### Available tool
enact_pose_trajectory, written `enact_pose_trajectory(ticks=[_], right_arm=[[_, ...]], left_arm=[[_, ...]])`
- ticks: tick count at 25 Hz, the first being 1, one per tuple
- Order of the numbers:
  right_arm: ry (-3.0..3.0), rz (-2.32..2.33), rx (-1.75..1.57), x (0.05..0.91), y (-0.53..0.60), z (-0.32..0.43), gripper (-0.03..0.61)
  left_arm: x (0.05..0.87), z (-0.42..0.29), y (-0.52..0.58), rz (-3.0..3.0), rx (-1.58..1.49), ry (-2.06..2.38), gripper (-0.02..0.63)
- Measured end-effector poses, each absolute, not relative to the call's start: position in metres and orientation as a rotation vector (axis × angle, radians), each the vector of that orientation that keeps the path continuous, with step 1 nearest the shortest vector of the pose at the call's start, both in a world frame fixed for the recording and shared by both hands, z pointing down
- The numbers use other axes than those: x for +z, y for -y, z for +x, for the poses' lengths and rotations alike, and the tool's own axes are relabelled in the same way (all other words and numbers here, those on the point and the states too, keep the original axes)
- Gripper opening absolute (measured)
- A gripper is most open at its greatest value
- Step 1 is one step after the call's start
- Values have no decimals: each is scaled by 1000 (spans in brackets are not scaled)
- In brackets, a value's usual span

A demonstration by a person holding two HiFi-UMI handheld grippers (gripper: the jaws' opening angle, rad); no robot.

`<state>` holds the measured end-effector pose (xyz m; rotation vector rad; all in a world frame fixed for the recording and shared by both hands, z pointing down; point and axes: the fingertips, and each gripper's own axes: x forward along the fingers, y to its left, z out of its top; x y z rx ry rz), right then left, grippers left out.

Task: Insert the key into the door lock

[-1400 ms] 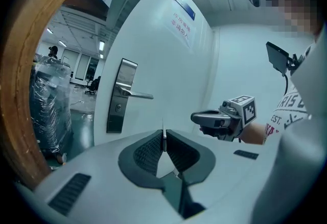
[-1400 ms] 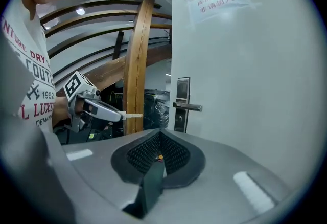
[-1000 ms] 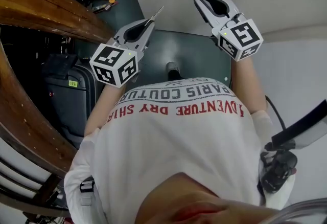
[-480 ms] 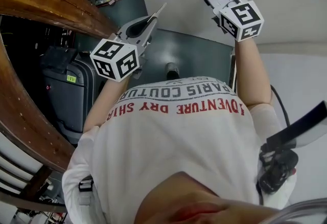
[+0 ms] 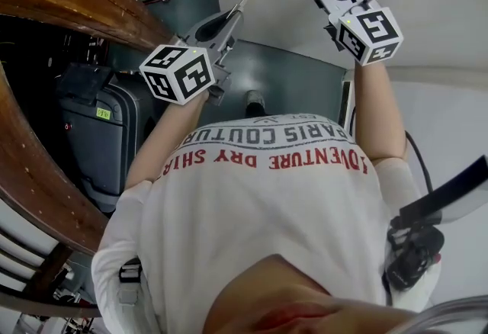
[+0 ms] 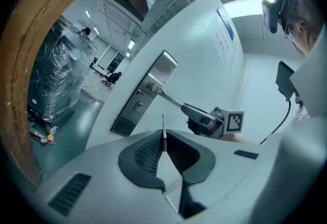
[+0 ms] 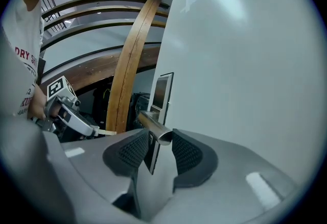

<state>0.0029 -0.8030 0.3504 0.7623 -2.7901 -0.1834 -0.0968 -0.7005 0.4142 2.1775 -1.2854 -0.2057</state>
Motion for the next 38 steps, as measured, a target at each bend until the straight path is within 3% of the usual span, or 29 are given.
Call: enact_pose_trajectory(ticks=[12, 38], right_arm=[[2793, 796, -162, 351, 804, 3, 140], [2786, 826, -168, 350, 804, 4, 140]], left_arm=[[426, -106, 771, 1700, -802, 1045, 21], [442, -96, 808, 1433, -989, 967, 21]])
